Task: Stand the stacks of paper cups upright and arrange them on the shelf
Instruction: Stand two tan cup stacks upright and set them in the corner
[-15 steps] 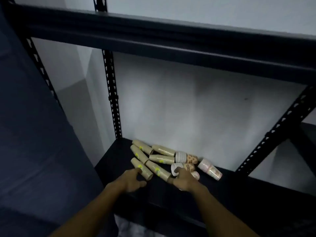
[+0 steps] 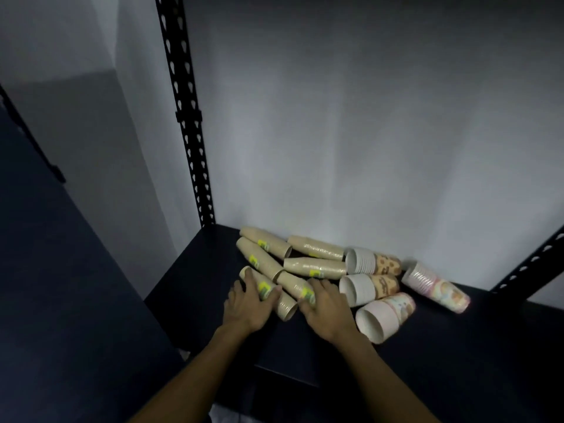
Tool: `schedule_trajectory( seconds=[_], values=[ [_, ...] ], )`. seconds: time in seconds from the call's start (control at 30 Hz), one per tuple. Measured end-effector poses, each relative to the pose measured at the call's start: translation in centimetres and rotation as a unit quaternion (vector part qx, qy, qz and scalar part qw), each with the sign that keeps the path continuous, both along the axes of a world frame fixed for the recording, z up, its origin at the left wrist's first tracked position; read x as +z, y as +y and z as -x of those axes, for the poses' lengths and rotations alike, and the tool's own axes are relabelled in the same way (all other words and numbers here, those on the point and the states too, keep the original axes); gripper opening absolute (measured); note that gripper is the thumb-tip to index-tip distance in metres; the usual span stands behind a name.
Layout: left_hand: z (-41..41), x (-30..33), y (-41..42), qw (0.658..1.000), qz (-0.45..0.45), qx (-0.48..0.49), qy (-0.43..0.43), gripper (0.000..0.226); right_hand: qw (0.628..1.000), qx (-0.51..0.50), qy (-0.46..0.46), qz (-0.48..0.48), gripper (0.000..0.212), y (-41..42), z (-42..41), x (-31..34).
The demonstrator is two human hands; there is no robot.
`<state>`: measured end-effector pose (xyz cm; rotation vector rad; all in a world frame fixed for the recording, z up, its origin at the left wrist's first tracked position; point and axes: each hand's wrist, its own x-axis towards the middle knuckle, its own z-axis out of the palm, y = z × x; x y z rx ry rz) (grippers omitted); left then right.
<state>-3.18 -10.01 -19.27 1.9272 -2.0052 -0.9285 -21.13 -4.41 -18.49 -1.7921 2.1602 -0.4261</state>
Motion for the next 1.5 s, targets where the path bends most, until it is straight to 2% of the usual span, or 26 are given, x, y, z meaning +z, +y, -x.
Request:
schedule_trajectory(
  seconds=[0.1, 0.2, 0.3, 0.4, 0.6, 0.77, 0.87, 0.93, 1.1, 1.17, 1.27, 1.33, 1.5],
  values=[
    [1.2, -4.4, -1.1, 0.996, 0.079, 0.032, 0.036, 0.096, 0.991, -0.023, 0.09, 0.093, 0.052, -1.6, -0.4, -4.9],
    [2.1, -7.2, -1.3, 0.983, 0.171, 0.053, 0.047, 0.092, 0.963, -0.057, 0.149, 0.216, 0.045, -2.5, -0.3, -8.5],
    [1.8, -8.6, -1.7, 0.979, 0.195, 0.037, 0.045, 0.092, 0.941, -0.056, 0.174, 0.285, 0.039, -2.3, -0.3, -9.7],
    [1.4, -8.9, -2.2, 0.981, 0.186, 0.006, 0.054, 0.091, 0.935, -0.071, 0.153, 0.311, 0.038, -1.8, -0.5, -8.9],
    [1.0, -8.9, -2.3, 0.981, 0.179, -0.008, 0.074, 0.088, 0.966, -0.104, 0.057, 0.229, 0.052, -1.0, -0.7, -7.4],
    [0.7, -8.9, -2.1, 0.979, 0.181, -0.014, 0.091, 0.089, 0.974, -0.093, 0.031, 0.206, 0.046, -0.8, -0.4, -7.6],
    [0.3, -8.4, -1.1, 0.973, 0.182, 0.007, 0.143, 0.091, 0.973, -0.075, -0.015, 0.219, 0.04, -0.2, -0.2, -8.0],
    [0.0, -8.1, -0.1, 0.97, 0.165, 0.03, 0.175, 0.085, 0.965, -0.069, -0.082, 0.24, 0.034, 0.2, 0.0, -8.2],
    [-0.7, -8.2, 2.2, 0.964, 0.179, 0.005, 0.195, 0.074, 0.927, -0.043, -0.252, 0.275, 0.025, 1.7, 0.2, -8.4],
    [-0.9, -8.0, 2.6, 0.956, 0.198, -0.023, 0.213, 0.065, 0.913, -0.027, -0.309, 0.266, 0.031, 2.1, -0.2, -8.5],
    [-0.8, -7.5, 2.7, 0.939, 0.178, -0.06, 0.289, 0.052, 0.902, 0.002, -0.349, 0.253, 0.047, 2.1, -0.6, -9.0],
    [-0.9, -7.4, 2.2, 0.923, 0.158, -0.058, 0.347, 0.062, 0.899, 0.02, -0.366, 0.241, 0.052, 1.9, -0.6, -9.1],
    [-1.0, -6.9, 1.8, 0.871, 0.105, -0.079, 0.473, 0.074, 0.872, 0.034, -0.437, 0.218, 0.037, 1.1, -0.5, -8.4]
  ],
)
